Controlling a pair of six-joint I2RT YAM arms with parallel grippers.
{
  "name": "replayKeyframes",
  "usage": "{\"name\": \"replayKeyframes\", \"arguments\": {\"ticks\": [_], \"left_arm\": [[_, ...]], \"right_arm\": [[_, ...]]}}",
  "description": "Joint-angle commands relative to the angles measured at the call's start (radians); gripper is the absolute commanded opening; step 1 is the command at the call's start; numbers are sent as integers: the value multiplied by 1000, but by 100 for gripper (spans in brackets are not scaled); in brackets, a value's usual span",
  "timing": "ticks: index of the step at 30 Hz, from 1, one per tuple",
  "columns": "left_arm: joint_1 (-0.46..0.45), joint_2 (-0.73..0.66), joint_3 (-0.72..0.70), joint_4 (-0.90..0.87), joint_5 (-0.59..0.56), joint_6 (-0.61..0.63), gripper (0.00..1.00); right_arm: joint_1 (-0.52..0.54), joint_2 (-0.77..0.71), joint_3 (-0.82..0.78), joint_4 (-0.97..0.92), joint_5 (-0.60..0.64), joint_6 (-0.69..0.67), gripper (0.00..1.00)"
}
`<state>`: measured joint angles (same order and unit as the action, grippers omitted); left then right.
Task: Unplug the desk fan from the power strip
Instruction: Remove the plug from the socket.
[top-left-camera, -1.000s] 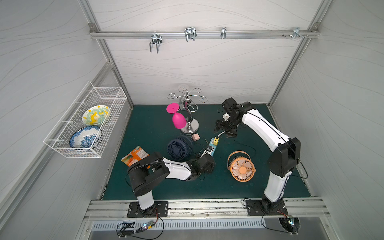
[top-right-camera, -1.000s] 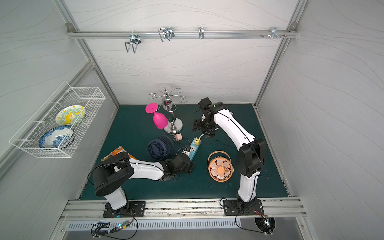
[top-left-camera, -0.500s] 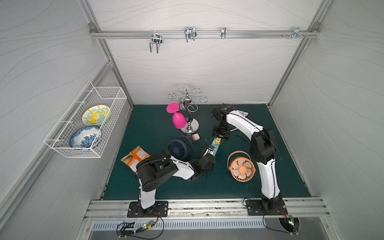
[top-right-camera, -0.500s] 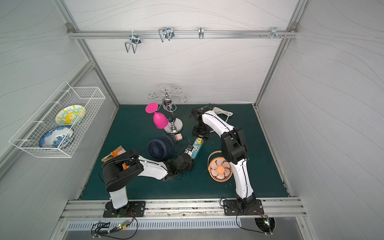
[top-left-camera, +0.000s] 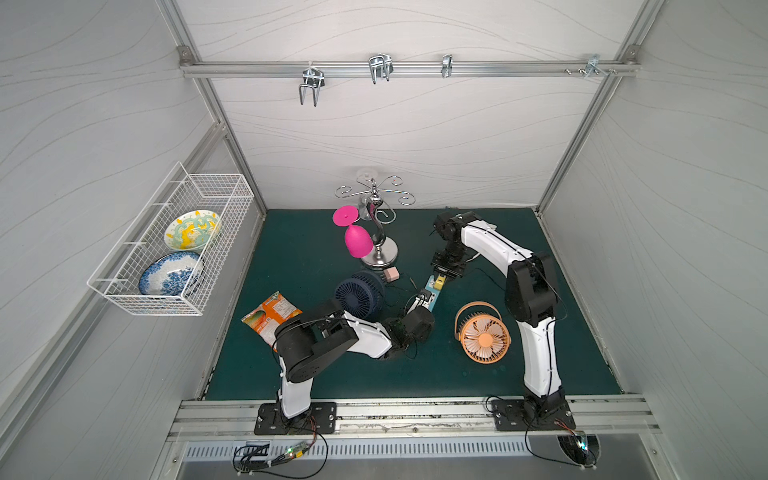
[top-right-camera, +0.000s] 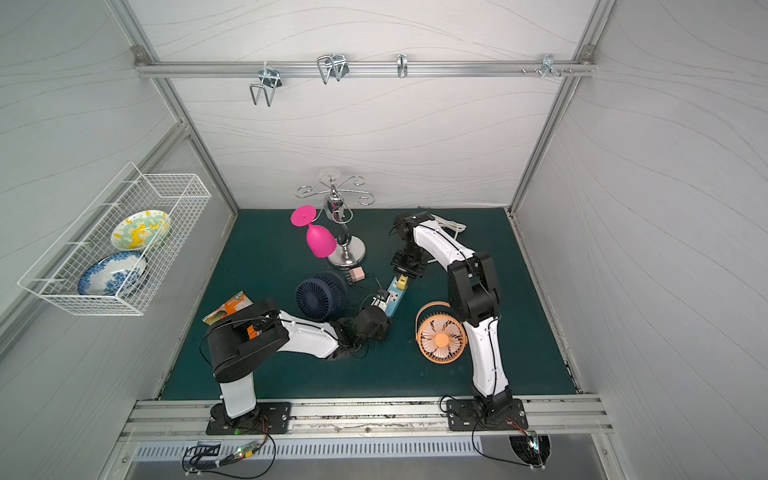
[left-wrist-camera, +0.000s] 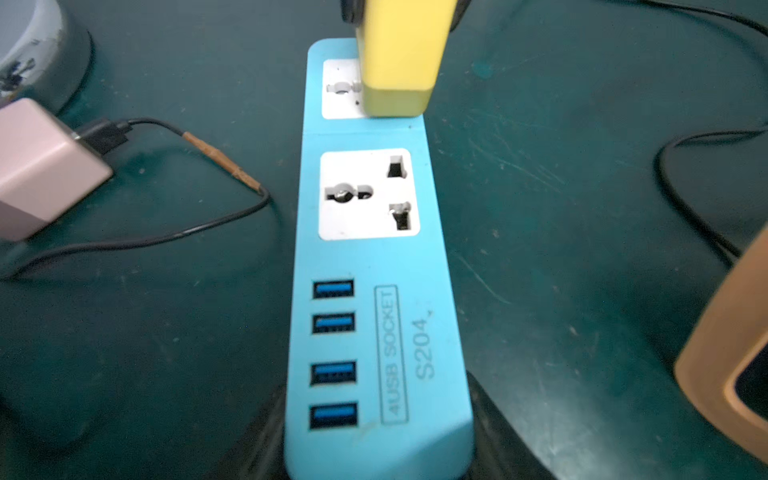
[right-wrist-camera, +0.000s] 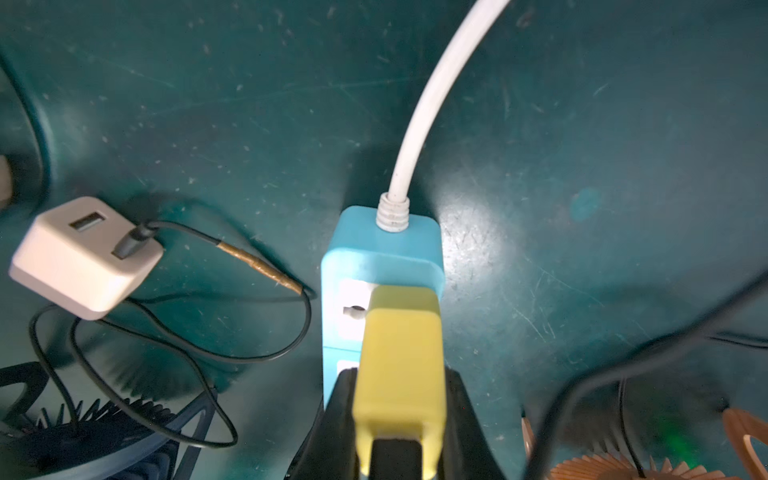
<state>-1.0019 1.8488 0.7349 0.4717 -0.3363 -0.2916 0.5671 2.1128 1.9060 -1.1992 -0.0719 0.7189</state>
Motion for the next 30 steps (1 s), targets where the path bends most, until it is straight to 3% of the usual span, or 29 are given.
{"name": "replayKeyframes", "arguments": {"ticks": [1,4,10,13,15,22,27,30], "left_arm": [[-17,19,14,4,-2,-7,14],[-26,27,31,-28,-9,-6,7],[-29,34,38,-36,-18,-24,3],[-29,37,51,-86,-17,-22,0],[-29,44,58,-107,-14,-24,0],[-29,59,42,-126,1,-51,0],[-30,65,55,-141,15,-40,0],[-33,63,54,-147,14,-39,0]], "right_arm": [[-8,43,21,-29,32,17,73],[-10,69,32,-25,36,20,69],[-18,102,50,-19,26,32,49],[-16,112,54,-18,8,35,16],[-24,102,55,-21,9,35,0],[-115,10,-45,55,-78,88,0],[-43,121,199,-101,4,46,0],[-35,182,318,-167,-33,39,0]]}}
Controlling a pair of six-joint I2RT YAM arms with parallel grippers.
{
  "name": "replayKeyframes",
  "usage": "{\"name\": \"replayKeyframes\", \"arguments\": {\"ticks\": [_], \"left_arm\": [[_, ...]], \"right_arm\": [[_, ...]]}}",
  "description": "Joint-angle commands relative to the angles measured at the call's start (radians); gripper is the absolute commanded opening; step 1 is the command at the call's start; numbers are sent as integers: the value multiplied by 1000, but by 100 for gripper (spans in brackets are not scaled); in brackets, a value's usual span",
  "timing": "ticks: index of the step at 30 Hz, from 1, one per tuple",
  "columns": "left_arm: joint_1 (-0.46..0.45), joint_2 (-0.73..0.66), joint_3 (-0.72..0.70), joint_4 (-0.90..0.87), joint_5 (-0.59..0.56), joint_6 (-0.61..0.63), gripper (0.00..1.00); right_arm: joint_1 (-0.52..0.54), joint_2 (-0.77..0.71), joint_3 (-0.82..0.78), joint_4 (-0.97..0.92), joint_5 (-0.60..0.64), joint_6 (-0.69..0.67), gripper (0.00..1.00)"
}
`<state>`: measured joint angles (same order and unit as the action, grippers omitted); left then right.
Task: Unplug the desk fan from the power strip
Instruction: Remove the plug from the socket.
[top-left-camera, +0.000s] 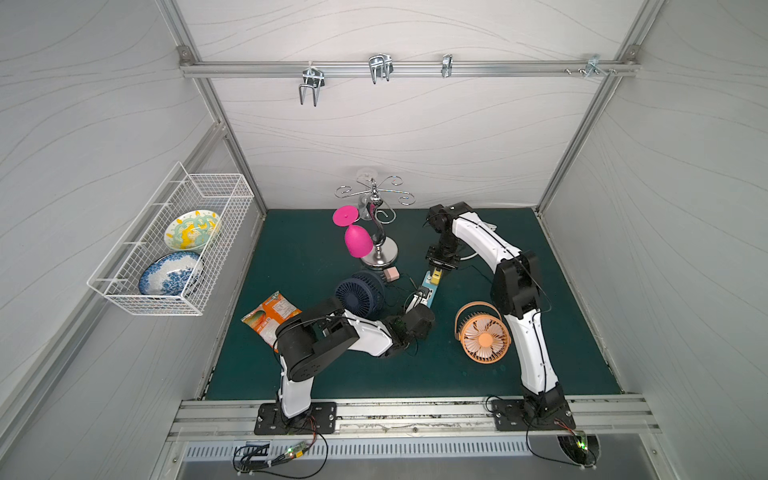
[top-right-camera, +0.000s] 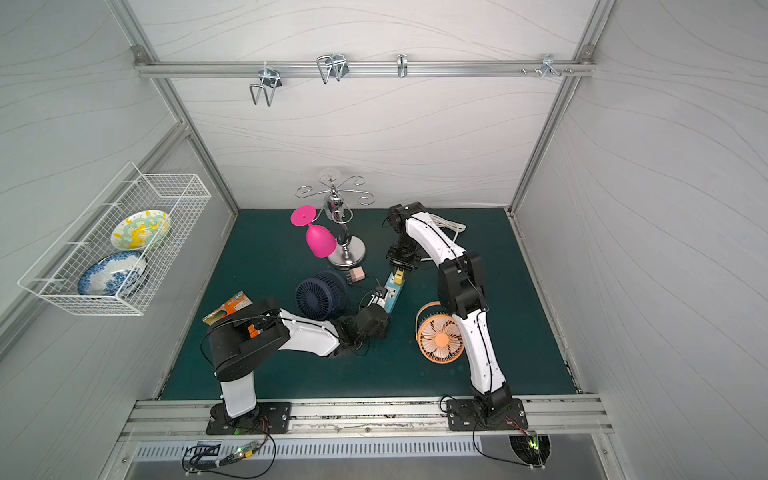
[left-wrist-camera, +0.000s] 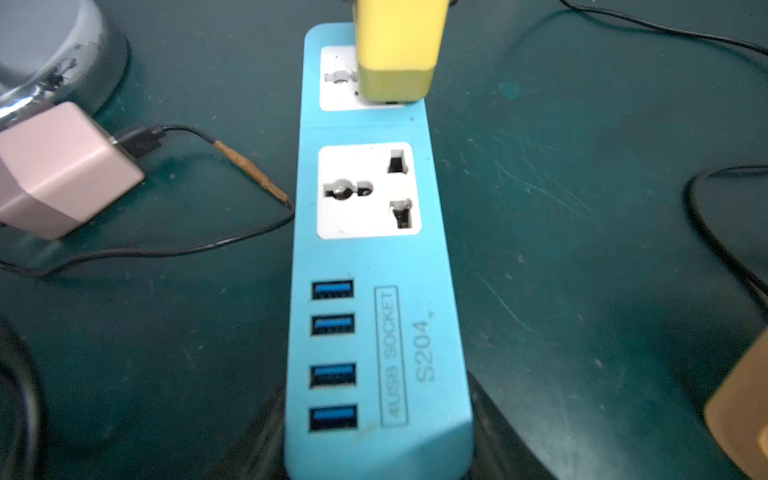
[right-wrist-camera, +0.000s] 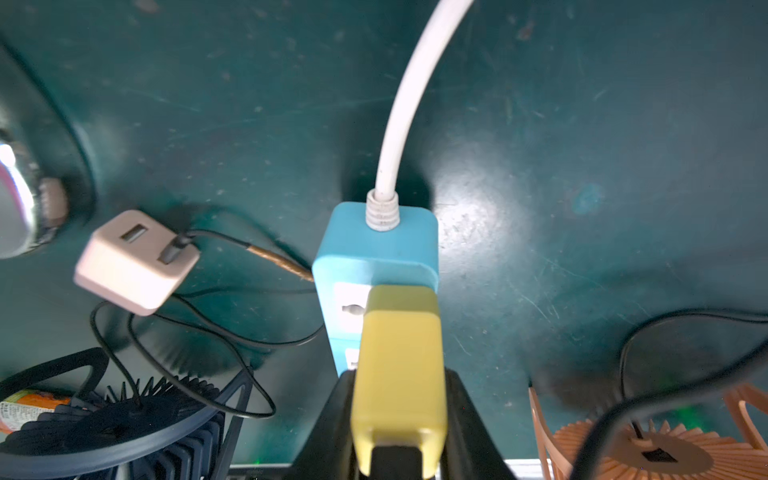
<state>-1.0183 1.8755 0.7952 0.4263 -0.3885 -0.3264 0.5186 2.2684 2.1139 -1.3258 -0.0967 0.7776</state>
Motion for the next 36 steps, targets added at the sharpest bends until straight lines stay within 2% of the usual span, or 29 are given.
{"name": "replayKeyframes", "arguments": {"ticks": [1,6,10,13,18,22,28,36], "left_arm": [[-18,36,-9,-104,64,-6,0],[-25,33,-24,-104,68,-12,0],[-26,36,-8,-116,76,-9,0],[-30,46,18,-135,80,3,0],[-37,58,30,-141,84,4,0],[-37,59,27,-145,78,-8,0],[-37,45,10,-155,50,-26,0],[-37,25,-1,-179,22,-56,0]], "right_arm": [[6,38,128,-51,-17,-15,0],[-53,62,120,-65,-86,-1,0],[-41,64,149,-114,18,-40,0],[12,82,178,-144,121,-65,0],[65,151,281,-205,173,-62,0],[69,128,271,-185,144,-47,0],[-1,-4,128,-77,88,-23,0],[-31,-59,111,-66,79,-31,0]]}}
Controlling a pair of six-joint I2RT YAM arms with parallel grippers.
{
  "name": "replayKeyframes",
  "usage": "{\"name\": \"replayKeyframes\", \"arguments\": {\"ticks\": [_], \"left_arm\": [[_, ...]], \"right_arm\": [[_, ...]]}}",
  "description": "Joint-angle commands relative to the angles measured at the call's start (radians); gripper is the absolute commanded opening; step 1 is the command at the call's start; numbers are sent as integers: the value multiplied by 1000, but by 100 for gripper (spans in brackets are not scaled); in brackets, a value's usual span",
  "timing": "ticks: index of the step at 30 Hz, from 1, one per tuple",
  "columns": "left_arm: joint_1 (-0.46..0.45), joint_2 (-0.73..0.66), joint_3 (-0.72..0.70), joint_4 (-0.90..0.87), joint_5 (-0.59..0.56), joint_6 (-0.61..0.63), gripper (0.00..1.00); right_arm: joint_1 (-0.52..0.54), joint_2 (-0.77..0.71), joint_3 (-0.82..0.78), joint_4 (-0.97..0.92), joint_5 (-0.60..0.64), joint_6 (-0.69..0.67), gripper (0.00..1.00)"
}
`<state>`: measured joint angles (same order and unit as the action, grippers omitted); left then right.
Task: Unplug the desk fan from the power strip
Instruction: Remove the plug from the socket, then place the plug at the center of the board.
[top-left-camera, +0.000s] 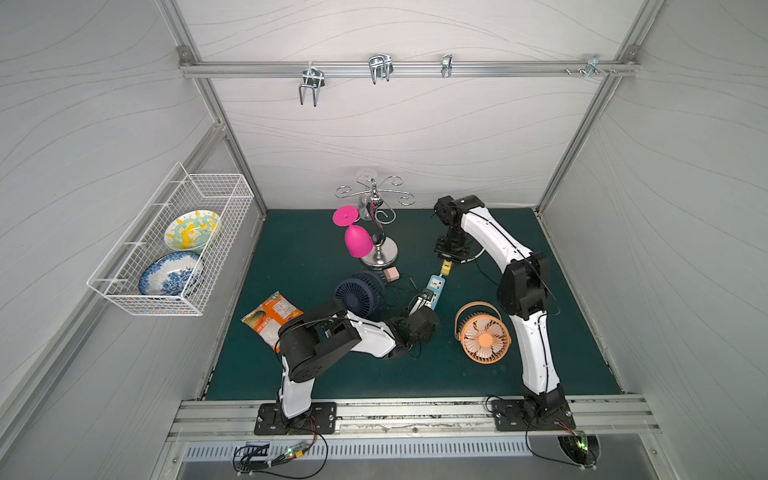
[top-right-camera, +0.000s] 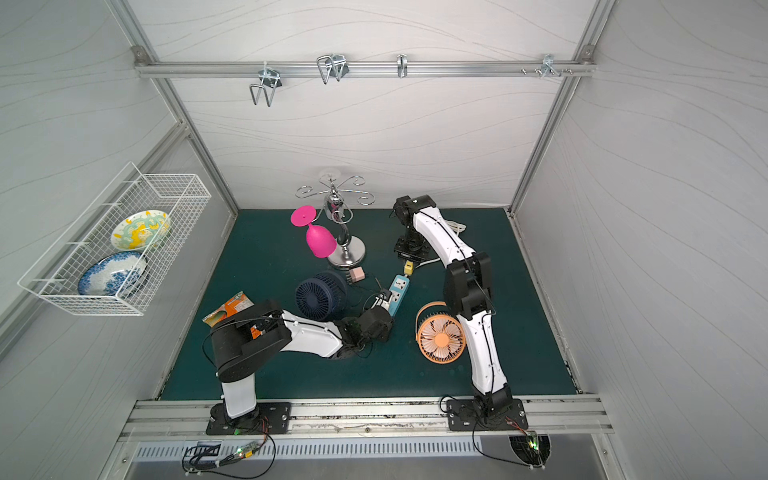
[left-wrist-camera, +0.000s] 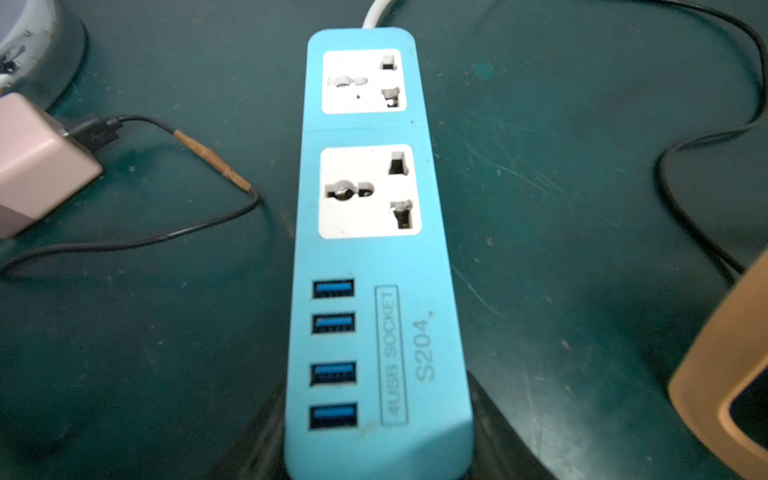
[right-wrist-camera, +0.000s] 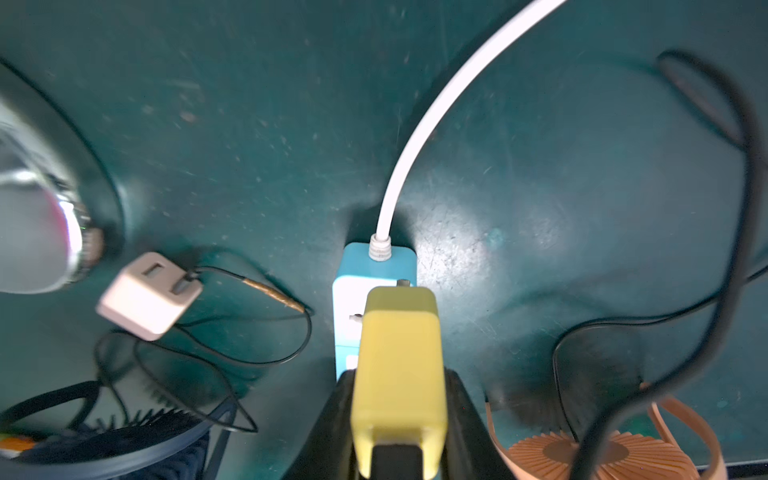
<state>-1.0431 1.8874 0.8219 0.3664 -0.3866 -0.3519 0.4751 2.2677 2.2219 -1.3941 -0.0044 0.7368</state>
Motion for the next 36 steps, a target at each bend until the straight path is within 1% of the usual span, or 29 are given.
{"name": "replayKeyframes", "arguments": {"ticks": [1,8,11,13,15,17,19,22,26,27,31,32,33,34,35,36], "left_arm": [[-13,10,-27,-126,13,-35,0],[-12,-11,-34,-152,-11,-51,0],[-13,-21,-34,-176,-29,-62,0],[-12,-29,-32,-197,-44,-71,3],[-12,-39,-29,-212,-58,-76,12],[-12,-50,-27,-224,-67,-78,26],[-12,-62,-24,-235,-70,-78,40],[-12,-77,-14,-259,-82,-77,54],[-13,-95,2,-280,-88,-64,57],[-13,-99,7,-289,-89,-65,59],[-12,-124,21,-316,-89,-68,64],[-13,-130,22,-316,-90,-68,69],[-12,-134,23,-319,-90,-67,70],[-12,-139,25,-320,-89,-66,77],[-12,-142,27,-324,-87,-65,79],[-12,-145,30,-327,-86,-64,80]], "right_arm": [[14,-59,0,3,-19,10,0],[32,-100,-54,49,-69,2,0],[22,-148,-79,77,-89,-2,0],[7,-181,-83,83,-108,-11,0],[-9,-219,-91,89,-114,-20,0],[-37,-264,-119,103,-117,-23,0],[-79,-318,-163,131,-141,-19,0],[-157,-417,-275,186,-181,0,0],[-260,-491,-375,221,-227,-4,0],[-293,-508,-392,226,-239,-7,0],[-412,-560,-473,257,-254,-7,0],[-448,-568,-498,268,-262,-8,0],[-478,-572,-516,278,-277,-10,0],[-503,-574,-538,288,-287,-10,0],[-534,-576,-559,297,-294,-10,0],[-555,-576,-581,309,-297,-8,0]]}}
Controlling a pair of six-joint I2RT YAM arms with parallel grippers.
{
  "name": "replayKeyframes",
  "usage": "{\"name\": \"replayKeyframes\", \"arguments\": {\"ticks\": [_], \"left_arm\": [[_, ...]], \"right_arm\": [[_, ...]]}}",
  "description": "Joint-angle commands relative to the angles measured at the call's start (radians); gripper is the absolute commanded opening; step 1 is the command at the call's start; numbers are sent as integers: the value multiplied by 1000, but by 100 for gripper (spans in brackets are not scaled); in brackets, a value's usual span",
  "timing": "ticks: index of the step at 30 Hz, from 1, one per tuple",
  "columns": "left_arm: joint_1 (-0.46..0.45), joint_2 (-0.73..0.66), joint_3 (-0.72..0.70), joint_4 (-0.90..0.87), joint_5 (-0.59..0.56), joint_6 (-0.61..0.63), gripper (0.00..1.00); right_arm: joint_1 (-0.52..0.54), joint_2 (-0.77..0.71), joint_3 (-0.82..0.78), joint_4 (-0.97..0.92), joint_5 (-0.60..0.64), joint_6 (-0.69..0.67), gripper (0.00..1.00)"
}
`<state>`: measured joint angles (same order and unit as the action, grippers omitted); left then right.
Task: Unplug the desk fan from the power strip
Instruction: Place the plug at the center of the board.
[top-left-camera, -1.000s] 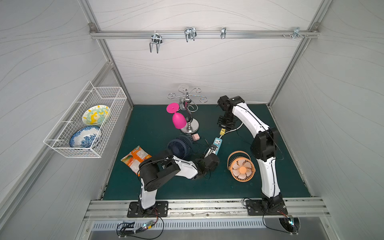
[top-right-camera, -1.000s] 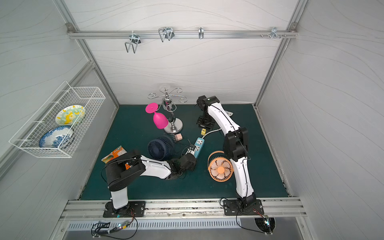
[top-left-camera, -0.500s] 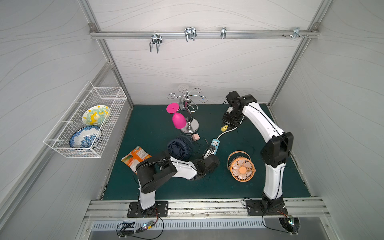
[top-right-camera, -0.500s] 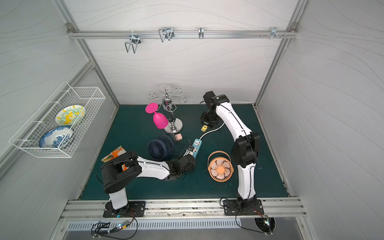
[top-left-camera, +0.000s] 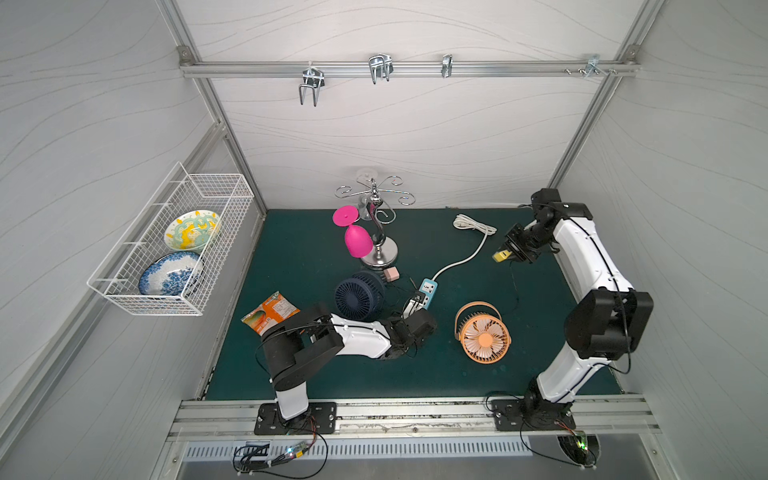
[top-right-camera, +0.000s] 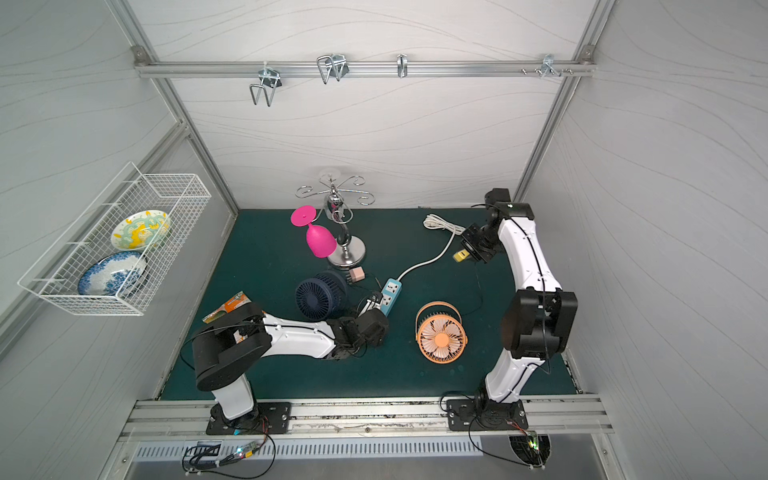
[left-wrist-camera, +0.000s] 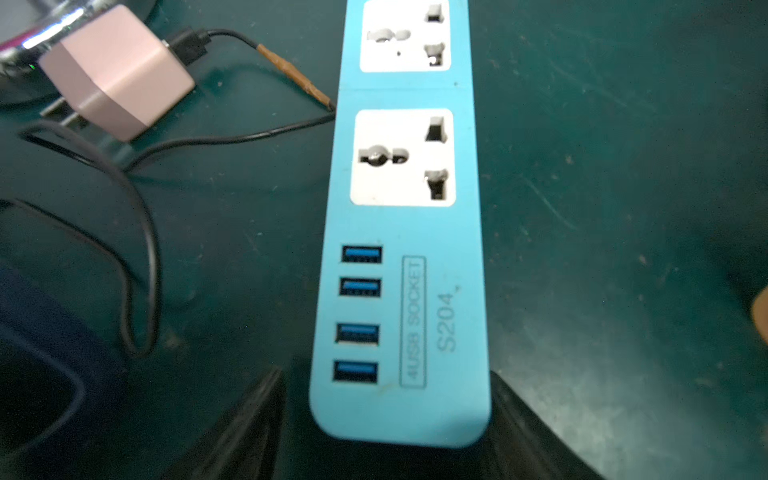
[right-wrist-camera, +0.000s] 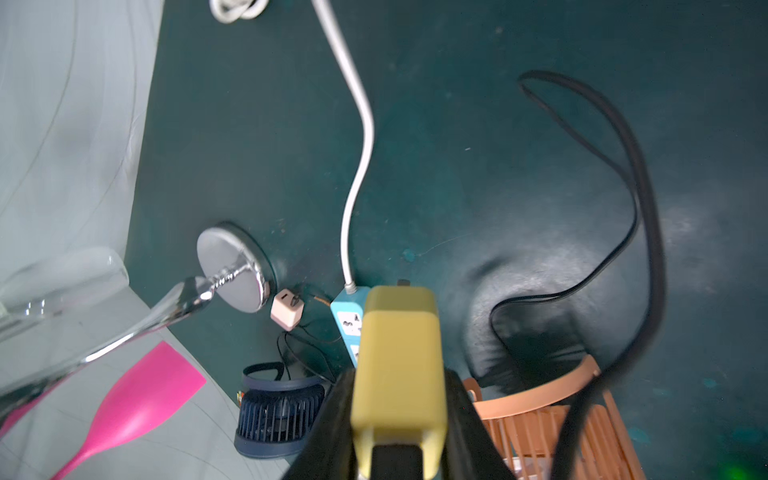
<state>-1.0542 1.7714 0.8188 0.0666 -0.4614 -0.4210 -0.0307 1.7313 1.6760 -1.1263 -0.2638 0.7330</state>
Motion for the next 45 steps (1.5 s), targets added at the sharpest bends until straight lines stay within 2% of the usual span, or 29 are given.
{"name": "replayKeyframes", "arguments": {"ticks": [1,6,18,24,31,34,37,40,45], "left_arm": [[-2,-33,36,-29,-8,6,80],[-4,-72,44,-52,-5,4,80],[-23,-268,36,-112,-32,7,80],[-26,-348,35,-136,-43,13,80],[-26,-430,34,-161,-63,26,80],[-26,-450,38,-171,-68,29,80],[-26,-469,43,-184,-76,32,80],[-22,-493,51,-212,-100,37,82],[24,-543,73,-281,-87,42,85]], "right_arm": [[-70,-40,-58,60,-42,-2,0],[-128,-25,-182,182,-83,43,0],[-162,96,-308,410,-181,115,0],[-164,133,-342,462,-196,126,0],[-166,167,-368,487,-206,117,5],[-165,167,-382,492,-204,125,16],[-165,157,-390,481,-201,125,43],[-164,130,-388,441,-176,121,64],[-164,69,-387,387,-136,104,83]]}}
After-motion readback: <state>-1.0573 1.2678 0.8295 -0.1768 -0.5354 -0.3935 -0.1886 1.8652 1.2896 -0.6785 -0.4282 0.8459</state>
